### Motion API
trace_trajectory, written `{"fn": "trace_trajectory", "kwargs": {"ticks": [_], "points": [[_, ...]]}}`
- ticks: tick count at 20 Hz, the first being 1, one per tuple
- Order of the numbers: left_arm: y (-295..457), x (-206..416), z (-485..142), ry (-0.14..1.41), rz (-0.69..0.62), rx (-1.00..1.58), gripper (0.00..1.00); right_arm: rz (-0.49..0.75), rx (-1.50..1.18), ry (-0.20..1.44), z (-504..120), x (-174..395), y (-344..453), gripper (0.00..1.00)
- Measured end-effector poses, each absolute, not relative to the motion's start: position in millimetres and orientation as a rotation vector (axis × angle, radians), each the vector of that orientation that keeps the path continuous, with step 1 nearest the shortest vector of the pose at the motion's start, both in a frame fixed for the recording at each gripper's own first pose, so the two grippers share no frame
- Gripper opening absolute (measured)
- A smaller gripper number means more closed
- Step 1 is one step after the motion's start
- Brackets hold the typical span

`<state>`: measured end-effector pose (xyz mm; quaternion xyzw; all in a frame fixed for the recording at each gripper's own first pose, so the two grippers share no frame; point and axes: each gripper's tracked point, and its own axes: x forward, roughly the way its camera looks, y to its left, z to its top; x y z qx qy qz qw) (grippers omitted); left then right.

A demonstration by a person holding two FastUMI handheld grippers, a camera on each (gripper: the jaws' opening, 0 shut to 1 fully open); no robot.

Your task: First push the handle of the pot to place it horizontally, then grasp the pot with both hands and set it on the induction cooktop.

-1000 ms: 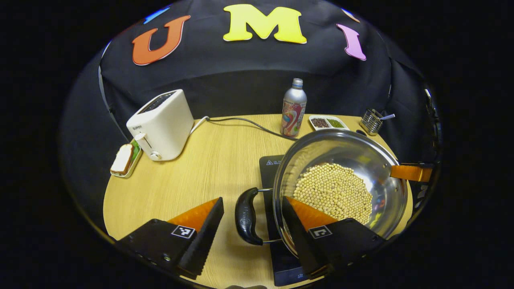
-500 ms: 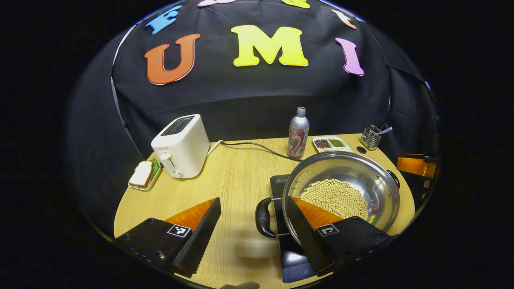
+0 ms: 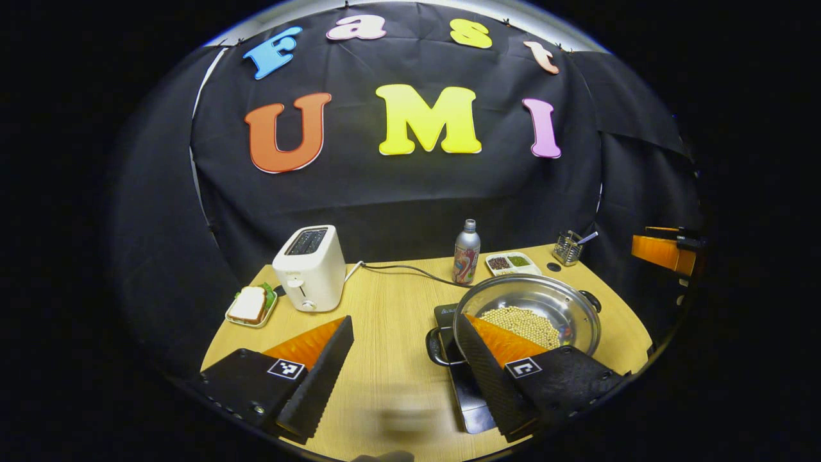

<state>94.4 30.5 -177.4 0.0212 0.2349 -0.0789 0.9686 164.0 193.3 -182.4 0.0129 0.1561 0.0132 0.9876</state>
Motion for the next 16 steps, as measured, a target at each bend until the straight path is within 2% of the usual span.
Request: {"fn": "trace_trajectory", "kwargs": {"ticks": [7,13,16], "points": [[44.8,42.4,-105.2,0.341,-0.211,0.068,0.97,0.009,0.04,0.168,-104.2,95.8,218.4,0.97],[37.4,-3.6,-45.4,0.206,-0.136,0.042,0.97,0.061,0.07,0.061,-50.3,27.2,207.3,0.97],[24.4,-39.7,-16.1,0.145,-0.077,0.037,0.97,0.067,0.067,0.043,-42.4,-8.7,178.2,0.96]]}}
